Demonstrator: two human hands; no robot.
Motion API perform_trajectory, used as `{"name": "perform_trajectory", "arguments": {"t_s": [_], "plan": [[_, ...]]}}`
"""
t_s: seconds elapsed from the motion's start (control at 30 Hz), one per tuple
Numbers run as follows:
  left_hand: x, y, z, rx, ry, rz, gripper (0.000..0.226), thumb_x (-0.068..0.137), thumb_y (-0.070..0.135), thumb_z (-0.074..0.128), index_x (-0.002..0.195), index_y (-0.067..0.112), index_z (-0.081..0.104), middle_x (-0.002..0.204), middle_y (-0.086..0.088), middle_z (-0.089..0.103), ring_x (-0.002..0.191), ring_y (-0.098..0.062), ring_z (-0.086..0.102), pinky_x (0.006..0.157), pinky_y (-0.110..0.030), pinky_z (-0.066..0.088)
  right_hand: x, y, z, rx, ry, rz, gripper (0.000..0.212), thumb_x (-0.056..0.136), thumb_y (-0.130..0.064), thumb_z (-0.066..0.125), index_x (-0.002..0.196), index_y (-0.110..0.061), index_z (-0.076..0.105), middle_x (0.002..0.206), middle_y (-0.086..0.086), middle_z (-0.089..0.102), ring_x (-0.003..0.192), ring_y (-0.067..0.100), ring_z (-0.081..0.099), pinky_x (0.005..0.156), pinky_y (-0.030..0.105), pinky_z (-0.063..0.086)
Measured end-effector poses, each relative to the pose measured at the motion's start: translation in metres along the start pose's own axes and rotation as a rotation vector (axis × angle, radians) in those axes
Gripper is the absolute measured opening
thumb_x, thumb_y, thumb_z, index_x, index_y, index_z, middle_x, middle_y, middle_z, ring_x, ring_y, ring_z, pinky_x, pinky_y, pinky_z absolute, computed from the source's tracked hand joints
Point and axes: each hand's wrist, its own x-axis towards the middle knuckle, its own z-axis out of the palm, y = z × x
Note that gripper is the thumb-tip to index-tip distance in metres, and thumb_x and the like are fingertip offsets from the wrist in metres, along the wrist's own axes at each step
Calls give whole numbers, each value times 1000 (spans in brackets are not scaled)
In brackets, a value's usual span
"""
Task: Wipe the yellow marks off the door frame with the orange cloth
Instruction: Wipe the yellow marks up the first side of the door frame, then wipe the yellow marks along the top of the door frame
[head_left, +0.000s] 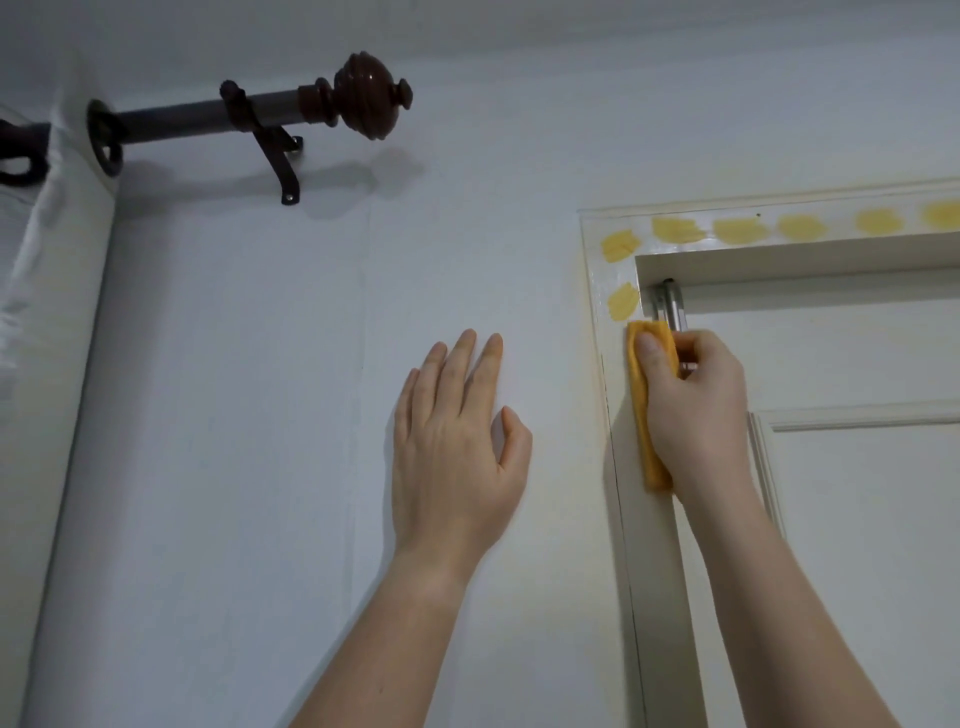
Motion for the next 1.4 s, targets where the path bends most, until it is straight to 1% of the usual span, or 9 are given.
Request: {"name": "perform_trajectory", "arguments": {"t_s": [0.23,0.4,0.5,0.63,0.73,0.9,1.03,1.27,1.4], "plan": [[21,6,1,30,27,15,67,103,36,40,169,24,36,176,1,34,166,-21,23,137,-44,17,2,-13,10,-9,-24,-43,40,88,-38,83,111,-23,54,117,0,54,98,11,57,73,11,39],[49,15,6,28,31,-12,67,106,40,37,171,25,30,178,2,28,167,-19,17,137,-38,9,30,-20,12,38,-56,42,41,92,-51,74,113,-19,58,100,-7,62,92,12,62,71,24,43],[48,13,7,14,28,-32,67,105,41,35,170,24,32,177,3,30,167,-19,18,136,-37,9,19,-10,11,6,-29,5,31,96,-46,71,110,-21,62,105,-3,66,97,16,64,74,26,46],[47,11,7,13,32,-23,66,105,40,36,169,24,34,176,2,32,166,-19,20,136,-38,10,15,-10,20,-26,5,-18,46,82,-50,82,111,-23,59,115,3,64,106,20,63,89,39,54],[47,11,7,15,34,-14,66,105,39,36,169,24,35,176,3,33,166,-19,22,136,-38,11,32,-25,27,-40,31,4,47,82,-55,79,106,-20,59,109,1,64,98,20,63,79,41,51],[48,11,7,12,33,-23,66,105,39,37,169,24,36,176,3,34,165,-19,22,136,-36,9,41,-26,20,38,15,14,32,98,-43,69,105,-12,65,90,-5,63,88,19,62,64,23,40],[48,11,7,21,13,-18,66,106,41,36,170,26,32,177,4,30,166,-18,19,136,-35,5,25,-20,16,40,-48,-6,40,88,-40,83,112,-18,59,97,-8,63,85,3,61,65,21,42],[48,9,10,16,11,-19,66,105,41,35,170,27,32,177,5,30,166,-16,19,137,-37,9,37,-28,26,59,70,-27,42,91,-47,77,115,-21,55,104,-7,62,97,16,61,70,28,44],[48,9,9,14,8,-19,66,105,41,34,170,28,32,177,8,29,167,-15,18,137,-35,6,18,-22,29,-72,126,-211,29,92,-38,77,110,-25,59,119,-4,52,101,18,55,79,40,47]]}}
